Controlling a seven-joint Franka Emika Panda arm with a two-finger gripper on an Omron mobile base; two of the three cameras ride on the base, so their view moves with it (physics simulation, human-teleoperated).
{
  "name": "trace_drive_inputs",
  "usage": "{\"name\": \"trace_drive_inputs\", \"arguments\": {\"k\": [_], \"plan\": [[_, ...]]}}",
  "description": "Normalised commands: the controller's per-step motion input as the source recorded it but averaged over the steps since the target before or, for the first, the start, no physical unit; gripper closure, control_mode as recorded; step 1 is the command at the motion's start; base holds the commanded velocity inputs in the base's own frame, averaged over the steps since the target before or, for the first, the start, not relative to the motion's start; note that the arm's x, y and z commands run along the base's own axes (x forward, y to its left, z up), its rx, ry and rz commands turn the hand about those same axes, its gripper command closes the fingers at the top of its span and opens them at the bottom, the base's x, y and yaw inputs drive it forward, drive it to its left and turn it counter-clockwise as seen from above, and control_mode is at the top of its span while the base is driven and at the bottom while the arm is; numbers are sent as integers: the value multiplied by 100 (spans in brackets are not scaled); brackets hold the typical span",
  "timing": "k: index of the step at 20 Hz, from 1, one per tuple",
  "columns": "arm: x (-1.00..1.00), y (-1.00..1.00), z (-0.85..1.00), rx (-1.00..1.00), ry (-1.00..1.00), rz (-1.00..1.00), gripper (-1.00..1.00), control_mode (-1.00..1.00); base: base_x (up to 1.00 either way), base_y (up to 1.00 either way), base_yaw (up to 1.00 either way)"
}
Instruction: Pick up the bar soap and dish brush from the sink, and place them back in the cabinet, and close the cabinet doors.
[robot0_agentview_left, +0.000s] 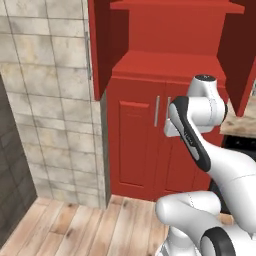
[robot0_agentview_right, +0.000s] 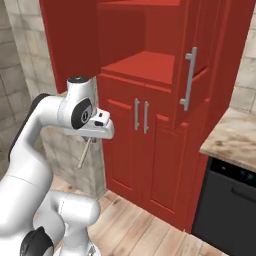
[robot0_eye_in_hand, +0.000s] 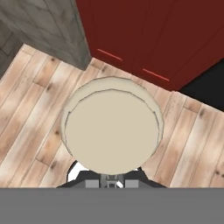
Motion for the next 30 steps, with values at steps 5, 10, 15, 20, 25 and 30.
{"name": "trace_drive_inputs", "arguments": {"k": [5, 10, 15, 20, 25, 30], "plan": [[0, 0, 0, 0, 0, 0, 100, 100, 58, 39, -36], [0, 0, 0, 0, 0, 0, 100, 100, 60, 41, -35], [0, 0, 0, 0, 0, 0, 100, 100, 69, 40, -27], [0, 0, 0, 0, 0, 0, 100, 100, 69, 26, -20], [0, 0, 0, 0, 0, 0, 100, 100, 57, 8, -14], [0, 0, 0, 0, 0, 0, 100, 100, 35, 0, -12]]}}
